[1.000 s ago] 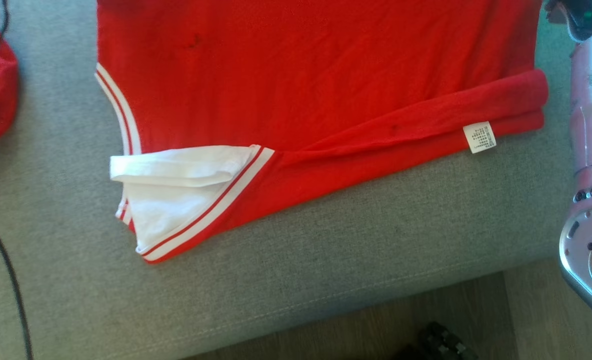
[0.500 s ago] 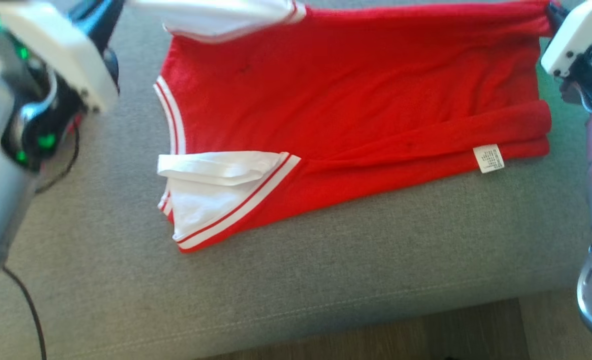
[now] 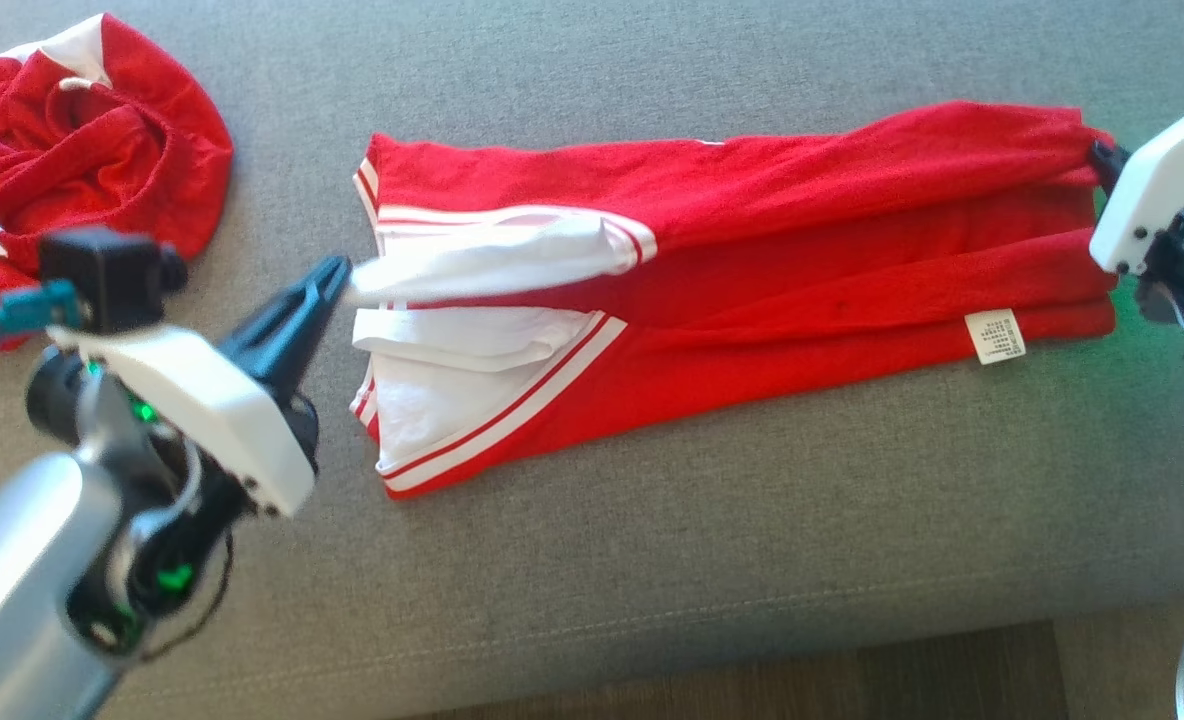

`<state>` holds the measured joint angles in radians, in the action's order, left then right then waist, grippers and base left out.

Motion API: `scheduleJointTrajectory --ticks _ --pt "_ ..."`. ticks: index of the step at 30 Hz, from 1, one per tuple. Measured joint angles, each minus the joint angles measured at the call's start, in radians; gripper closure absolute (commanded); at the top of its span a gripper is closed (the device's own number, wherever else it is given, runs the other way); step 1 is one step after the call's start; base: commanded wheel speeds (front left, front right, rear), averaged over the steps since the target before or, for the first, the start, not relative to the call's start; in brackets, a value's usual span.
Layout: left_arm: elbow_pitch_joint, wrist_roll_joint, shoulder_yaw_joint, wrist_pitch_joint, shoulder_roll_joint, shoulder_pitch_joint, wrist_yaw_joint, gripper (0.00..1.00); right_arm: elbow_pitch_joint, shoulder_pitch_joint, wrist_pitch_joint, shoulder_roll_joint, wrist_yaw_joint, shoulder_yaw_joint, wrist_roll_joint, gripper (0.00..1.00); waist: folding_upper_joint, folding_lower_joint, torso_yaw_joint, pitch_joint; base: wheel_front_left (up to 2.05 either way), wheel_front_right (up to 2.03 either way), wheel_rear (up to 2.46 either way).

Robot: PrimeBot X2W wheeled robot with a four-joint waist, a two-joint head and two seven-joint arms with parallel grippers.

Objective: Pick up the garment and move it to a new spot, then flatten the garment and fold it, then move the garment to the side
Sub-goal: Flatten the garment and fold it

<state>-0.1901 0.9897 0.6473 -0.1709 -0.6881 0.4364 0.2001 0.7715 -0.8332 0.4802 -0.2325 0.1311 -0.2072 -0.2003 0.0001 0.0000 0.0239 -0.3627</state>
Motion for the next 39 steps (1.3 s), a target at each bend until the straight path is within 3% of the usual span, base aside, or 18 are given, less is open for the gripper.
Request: scheduleJointTrajectory --ticks 14,19,20,22,24,25,26,27,32,39 --pt "-0.084 0.035 -0.012 0.042 -0.016 -0.118 0.066 1.00 -0.140 0.118 0.088 -0.003 0.000 -0.018 -0.025 1.00 0.0000 0.0000 -0.002 -0.004 0.00 0.00 0.00" --pt "-0.064 0.043 0.014 0.056 0.005 -0.169 0.073 1.00 -0.170 0.139 0.110 0.011 0.000 -0.018 -0.019 1.00 0.0000 0.0000 0.007 -0.012 0.00 0.00 0.00" --pt "-0.064 0.043 0.014 0.056 0.005 -0.169 0.073 1.00 -0.170 0.139 0.110 0.011 0.000 -0.018 -0.019 0.88 0.0000 0.0000 0.007 -0.012 0.00 0.00 0.00" --pt "-0.046 0.043 0.021 0.076 0.024 -0.180 0.073 1.00 -0.185 0.145 0.110 0.015 0.000 -0.018 -0.010 0.77 0.0000 0.0000 0.008 -0.015 0.00 0.00 0.00" --pt "-0.023 0.040 0.023 0.099 0.045 -0.185 0.073 1.00 -0.194 0.151 0.109 0.018 0.000 -0.019 -0.002 0.58 0.0000 0.0000 0.005 -0.015 0.00 0.00 0.00" --pt "-0.010 0.033 0.027 0.108 0.053 -0.185 0.073 1.00 -0.197 0.153 0.109 0.020 0.000 -0.019 0.000 0.58 0.0000 0.0000 0.004 -0.014 0.00 0.00 0.00" --pt "0.004 0.026 0.027 0.120 0.061 -0.185 0.073 0.77 -0.202 0.156 0.106 0.023 0.000 -0.021 0.001 0.39 0.0000 0.0000 0.003 -0.012 0.00 0.00 0.00" --pt "0.017 0.017 0.029 0.131 0.070 -0.185 0.074 0.01 -0.207 0.161 0.095 0.028 0.000 -0.025 0.001 0.00 0.0000 0.0000 0.002 -0.009 0.00 0.00 0.00" --pt "0.075 -0.046 0.044 0.222 0.126 -0.185 0.114 0.00 -0.257 0.211 0.028 0.049 0.000 -0.058 0.015 0.00 0.0000 0.0000 -0.002 0.023 0.00 0.00 0.00" --pt "0.130 -0.189 0.053 0.390 0.199 -0.222 0.219 0.00 -0.381 0.309 -0.025 0.121 0.000 -0.124 -0.022 0.00 0.0000 0.0000 -0.011 0.089 0.00 0.00 0.00"
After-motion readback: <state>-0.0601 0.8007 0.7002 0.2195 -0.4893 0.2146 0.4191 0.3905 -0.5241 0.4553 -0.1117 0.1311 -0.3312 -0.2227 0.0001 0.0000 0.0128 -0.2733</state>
